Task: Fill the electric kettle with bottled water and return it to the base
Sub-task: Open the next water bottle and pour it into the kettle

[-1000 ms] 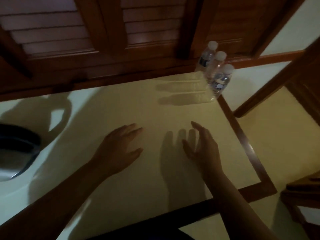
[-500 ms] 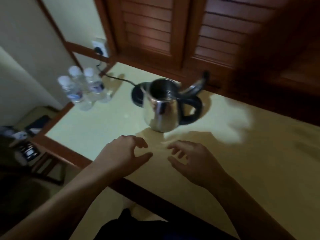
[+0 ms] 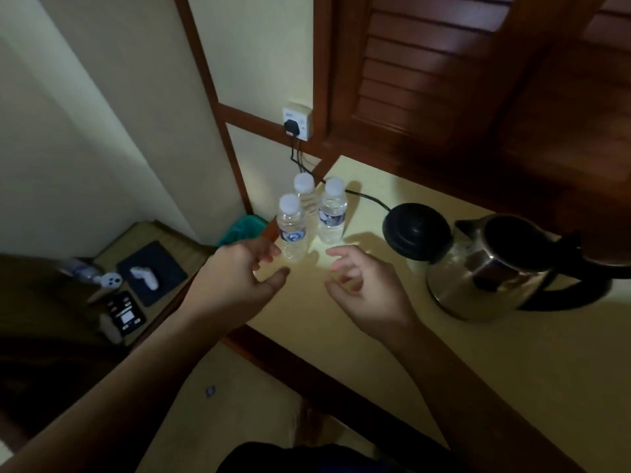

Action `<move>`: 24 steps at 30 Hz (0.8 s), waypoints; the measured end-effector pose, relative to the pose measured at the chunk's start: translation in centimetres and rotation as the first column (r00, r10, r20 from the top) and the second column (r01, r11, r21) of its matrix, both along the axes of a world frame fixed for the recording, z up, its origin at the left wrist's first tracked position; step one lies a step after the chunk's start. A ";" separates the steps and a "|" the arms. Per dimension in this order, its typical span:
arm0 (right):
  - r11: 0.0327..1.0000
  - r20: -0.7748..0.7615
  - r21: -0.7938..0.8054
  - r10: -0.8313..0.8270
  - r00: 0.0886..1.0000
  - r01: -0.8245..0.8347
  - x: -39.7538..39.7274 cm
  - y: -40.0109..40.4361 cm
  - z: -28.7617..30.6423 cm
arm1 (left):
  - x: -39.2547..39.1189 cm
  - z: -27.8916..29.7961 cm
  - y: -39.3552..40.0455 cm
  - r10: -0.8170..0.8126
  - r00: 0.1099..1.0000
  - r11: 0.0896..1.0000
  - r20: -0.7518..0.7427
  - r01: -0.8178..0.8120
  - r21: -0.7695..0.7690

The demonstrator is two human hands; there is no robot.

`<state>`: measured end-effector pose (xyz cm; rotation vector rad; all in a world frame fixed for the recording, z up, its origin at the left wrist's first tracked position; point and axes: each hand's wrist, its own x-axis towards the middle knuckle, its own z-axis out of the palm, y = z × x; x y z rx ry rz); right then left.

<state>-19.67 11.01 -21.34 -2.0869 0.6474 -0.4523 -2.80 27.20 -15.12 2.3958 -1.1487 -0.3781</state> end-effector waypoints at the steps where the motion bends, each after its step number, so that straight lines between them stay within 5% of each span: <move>1: 0.999 0.047 0.016 -0.046 0.998 0.046 1.2 0.4 -0.4 | 0.9 0.0 -0.1 0.009 1.000 1.000 -0.008 -0.009 -0.027; 6: 0.981 0.143 0.076 -0.188 0.972 0.179 6.4 2.2 -2.0 | 3.5 0.1 -1.5 0.032 0.999 0.977 -0.012 -0.034 -0.210; 14: 0.933 0.074 0.006 -0.358 0.931 0.359 10.9 3.0 -3.0 | 6.1 -0.8 -4.1 -0.081 0.997 0.946 -0.015 0.072 -0.315; 19: 0.904 0.116 -0.176 -0.374 0.920 0.390 10.9 2.6 -3.7 | 6.4 -1.9 -4.6 -0.150 0.988 0.919 0.038 0.153 -0.363; 24: 0.931 0.220 -0.140 -0.304 0.927 0.338 7.5 2.5 -3.8 | 5.2 -1.4 -5.1 -0.307 0.951 0.874 0.025 0.292 -0.388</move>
